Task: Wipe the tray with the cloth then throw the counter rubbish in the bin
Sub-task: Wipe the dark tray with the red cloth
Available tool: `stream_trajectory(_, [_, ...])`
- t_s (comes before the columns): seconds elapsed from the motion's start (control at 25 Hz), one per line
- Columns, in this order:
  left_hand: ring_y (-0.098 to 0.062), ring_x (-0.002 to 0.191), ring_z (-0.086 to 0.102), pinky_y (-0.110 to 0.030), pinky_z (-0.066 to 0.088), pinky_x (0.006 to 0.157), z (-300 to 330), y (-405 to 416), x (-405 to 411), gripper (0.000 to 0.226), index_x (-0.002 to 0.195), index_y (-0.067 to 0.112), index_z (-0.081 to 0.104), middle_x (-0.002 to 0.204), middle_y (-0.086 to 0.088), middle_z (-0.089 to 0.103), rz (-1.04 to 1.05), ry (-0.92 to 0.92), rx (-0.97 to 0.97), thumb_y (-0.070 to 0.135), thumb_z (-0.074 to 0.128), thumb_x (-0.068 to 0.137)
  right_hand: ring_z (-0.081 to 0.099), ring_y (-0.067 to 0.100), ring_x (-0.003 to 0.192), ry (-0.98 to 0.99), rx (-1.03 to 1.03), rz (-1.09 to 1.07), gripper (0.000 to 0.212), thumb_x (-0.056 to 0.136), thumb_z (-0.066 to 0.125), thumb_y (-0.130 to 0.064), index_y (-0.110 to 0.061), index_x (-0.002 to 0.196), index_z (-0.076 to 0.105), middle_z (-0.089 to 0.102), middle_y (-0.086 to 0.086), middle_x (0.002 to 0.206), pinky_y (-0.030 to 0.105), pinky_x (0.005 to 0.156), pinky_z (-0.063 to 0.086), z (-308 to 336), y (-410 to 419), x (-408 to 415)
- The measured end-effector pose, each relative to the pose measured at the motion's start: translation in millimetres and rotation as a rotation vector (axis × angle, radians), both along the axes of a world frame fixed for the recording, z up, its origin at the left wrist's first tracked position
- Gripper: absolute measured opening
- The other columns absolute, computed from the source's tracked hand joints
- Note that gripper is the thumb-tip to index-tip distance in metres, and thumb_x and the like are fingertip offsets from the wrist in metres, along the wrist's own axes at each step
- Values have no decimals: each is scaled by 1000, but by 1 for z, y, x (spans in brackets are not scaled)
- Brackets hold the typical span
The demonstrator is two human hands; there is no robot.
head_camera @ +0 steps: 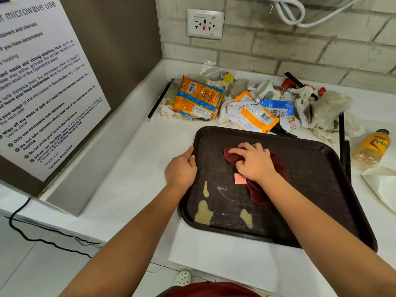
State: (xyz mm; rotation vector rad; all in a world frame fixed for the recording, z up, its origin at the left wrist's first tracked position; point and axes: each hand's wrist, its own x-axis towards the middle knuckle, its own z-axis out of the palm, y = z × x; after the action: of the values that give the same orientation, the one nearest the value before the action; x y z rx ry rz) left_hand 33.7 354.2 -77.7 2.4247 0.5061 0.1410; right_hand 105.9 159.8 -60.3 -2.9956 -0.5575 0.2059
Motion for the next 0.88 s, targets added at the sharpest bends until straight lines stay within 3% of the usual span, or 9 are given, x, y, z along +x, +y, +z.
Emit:
stream_trajectory(0.16, [-22, 110, 60, -30, 49, 89, -2, 4, 0, 41, 141, 29, 39, 128, -1, 61, 28, 3, 32, 31, 33, 100, 38, 25, 118, 44, 45, 48, 49, 84, 46, -20, -43, 127, 50, 40, -12, 141, 40, 97, 30, 2, 23, -9])
stream_trajectory(0.36, [-23, 110, 60, -32, 48, 91, -2, 6, 1, 41, 140, 28, 42, 128, -2, 61, 27, 1, 38, 30, 34, 100, 42, 15, 105, 176, 146, 297, 45, 80, 51, -10, -44, 104, 67, 50, -19, 131, 33, 94, 29, 6, 27, -28])
stream_trajectory(0.48, [-24, 111, 60, -33, 49, 91, -2, 7, 3, 40, 138, 27, 44, 129, -1, 60, 26, -6, 19, 30, 35, 99, 42, 12, 103, 293, 214, 320, 44, 76, 54, -4, -40, 94, 72, 55, -19, 124, 34, 98, 28, 14, 6, -33])
stream_trajectory(0.6, [-23, 113, 59, -33, 49, 90, -1, 8, 4, 40, 138, 28, 45, 132, 1, 58, 21, -5, 13, 30, 35, 99, 33, 16, 122, 174, 97, 240, 41, 82, 51, -21, -50, 109, 62, 44, -18, 134, 38, 104, 16, 11, -27, -37])
stream_trajectory(0.72, [-24, 114, 58, -34, 48, 93, -1, 10, 6, 41, 140, 29, 41, 131, -2, 59, 2, 20, -23, 33, 35, 99, 19, 30, 133, 31, -85, 61, 46, 86, 31, -44, -60, 130, 34, 25, -8, 147, 48, 110, 14, -1, -49, -37])
stream_trajectory(0.88, [-28, 124, 50, -38, 40, 103, 4, 16, -3, 49, 148, 28, 22, 138, -8, 51, -160, 206, 17, 33, 31, 100, 26, 31, 129, -13, -78, -18, 44, 95, 33, -38, -56, 135, 28, 29, -2, 146, 47, 106, 22, -6, -48, -34])
